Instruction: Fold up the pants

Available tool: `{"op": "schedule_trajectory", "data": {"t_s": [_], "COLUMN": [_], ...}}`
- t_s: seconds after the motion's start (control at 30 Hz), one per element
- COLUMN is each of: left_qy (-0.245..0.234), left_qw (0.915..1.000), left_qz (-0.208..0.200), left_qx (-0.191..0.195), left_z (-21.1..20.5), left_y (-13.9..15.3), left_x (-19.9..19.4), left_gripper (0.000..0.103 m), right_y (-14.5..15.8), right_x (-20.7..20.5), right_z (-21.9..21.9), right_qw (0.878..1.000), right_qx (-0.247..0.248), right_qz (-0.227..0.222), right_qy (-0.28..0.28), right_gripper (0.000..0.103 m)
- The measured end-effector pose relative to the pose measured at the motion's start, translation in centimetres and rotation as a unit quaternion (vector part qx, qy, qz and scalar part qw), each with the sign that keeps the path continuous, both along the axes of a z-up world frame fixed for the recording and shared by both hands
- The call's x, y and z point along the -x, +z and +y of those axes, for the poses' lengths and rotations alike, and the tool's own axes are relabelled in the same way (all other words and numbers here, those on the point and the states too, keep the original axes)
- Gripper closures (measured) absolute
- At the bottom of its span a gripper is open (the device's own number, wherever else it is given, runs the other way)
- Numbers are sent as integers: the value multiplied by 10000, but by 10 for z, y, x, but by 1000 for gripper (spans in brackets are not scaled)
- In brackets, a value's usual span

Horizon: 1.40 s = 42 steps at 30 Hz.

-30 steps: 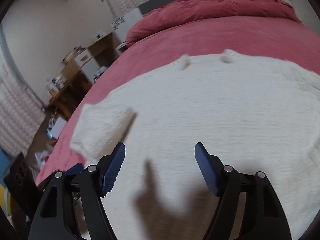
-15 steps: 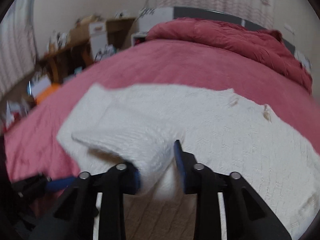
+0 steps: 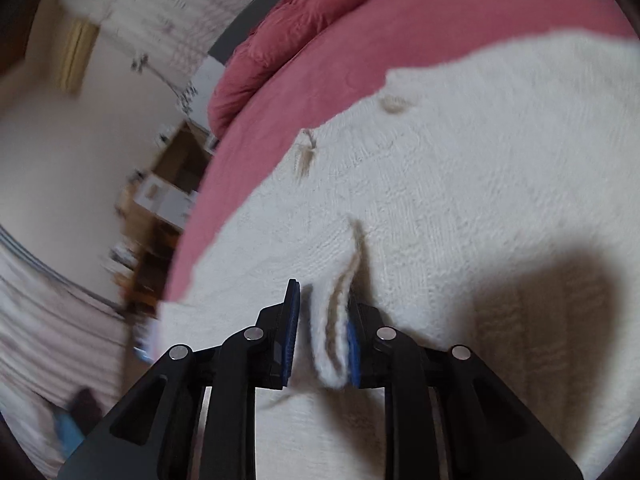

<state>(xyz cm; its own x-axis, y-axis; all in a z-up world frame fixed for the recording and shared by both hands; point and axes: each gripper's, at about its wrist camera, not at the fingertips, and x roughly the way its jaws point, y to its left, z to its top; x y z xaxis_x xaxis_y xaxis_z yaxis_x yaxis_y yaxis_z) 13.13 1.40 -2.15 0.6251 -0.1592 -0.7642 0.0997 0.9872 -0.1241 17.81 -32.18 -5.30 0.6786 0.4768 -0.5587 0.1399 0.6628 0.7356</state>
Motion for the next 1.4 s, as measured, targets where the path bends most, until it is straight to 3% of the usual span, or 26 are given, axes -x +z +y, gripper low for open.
{"op": "schedule_trajectory", "data": {"t_s": [0.03, 0.13, 0.3, 0.4, 0.43, 0.5, 0.8, 0.83, 0.93, 1.07, 1.13, 1.2, 1.23, 1.27, 1.33, 1.4], "left_qy": [-17, -140, -423, -370, -325, -271, 136, 283, 628, 664, 724, 803, 807, 767, 753, 786], "left_qw": [10000, 9998, 9983, 9946, 9912, 9870, 9887, 9911, 9928, 9942, 9968, 9959, 9948, 9944, 9945, 9932], "left_qz": [0, -33, -388, -643, -630, -594, -472, -396, -381, -405, -293, -228, -303, -378, -403, -497], "left_qx": [24, -165, 43, -726, -1121, -1466, -1417, -1242, -951, -737, -193, 343, 533, 616, 608, 695], "left_z": [1, -4, -11, -22, -26, -30, -36, -32, -16, 1, 17, 30, 34, 35, 35, 36], "left_y": [-2, -7, 3, 9, 7, 5, 9, 10, 11, 5, -1, -7, -8, -9, -9, -5], "left_x": [1, 5, 19, 17, 11, 1, -45, -49, -50, -47, -48, -50, -48, -47, -47, -46], "left_gripper": [25, 24, 20, 18, 18, 18, 17, 17, 17, 17, 17, 17, 17, 17, 17, 18], "right_y": [-1, 9, 63, 84, 86, 80, 33, 30, 27, 23, 24, 21, 18, 15, 7, 14], "right_x": [-1, -3, 10, 6, 6, 1, -14, -14, -8, 6, 15, 19, 15, 12, -1, -8], "right_z": [-1, -1, -4, -18, -27, -47, -77, -77, -73, -69, -64, -56, -53, -51, -49, -44], "right_qw": [9999, 9997, 9911, 9806, 9772, 9778, 9925, 9938, 9945, 9961, 9966, 9965, 9964, 9956, 9939, 9942], "right_qx": [-112, 29, 831, 1377, 1546, 1547, 761, 686, 659, 618, 612, 646, 689, 787, 944, 977], "right_qz": [-69, -213, -1036, -1350, -1352, -1160, -320, -266, -47, 183, 218, 245, 264, 288, 367, 191], "right_qy": [12, 65, -116, -355, -541, -812, -901, -831, -814, -609, -500, -470, -427, -419, -439, -401], "right_gripper": [83, 97, 97, 97, 97, 97, 96, 92, 43, 43, 43, 52, 67, 80, 96, 97]}}
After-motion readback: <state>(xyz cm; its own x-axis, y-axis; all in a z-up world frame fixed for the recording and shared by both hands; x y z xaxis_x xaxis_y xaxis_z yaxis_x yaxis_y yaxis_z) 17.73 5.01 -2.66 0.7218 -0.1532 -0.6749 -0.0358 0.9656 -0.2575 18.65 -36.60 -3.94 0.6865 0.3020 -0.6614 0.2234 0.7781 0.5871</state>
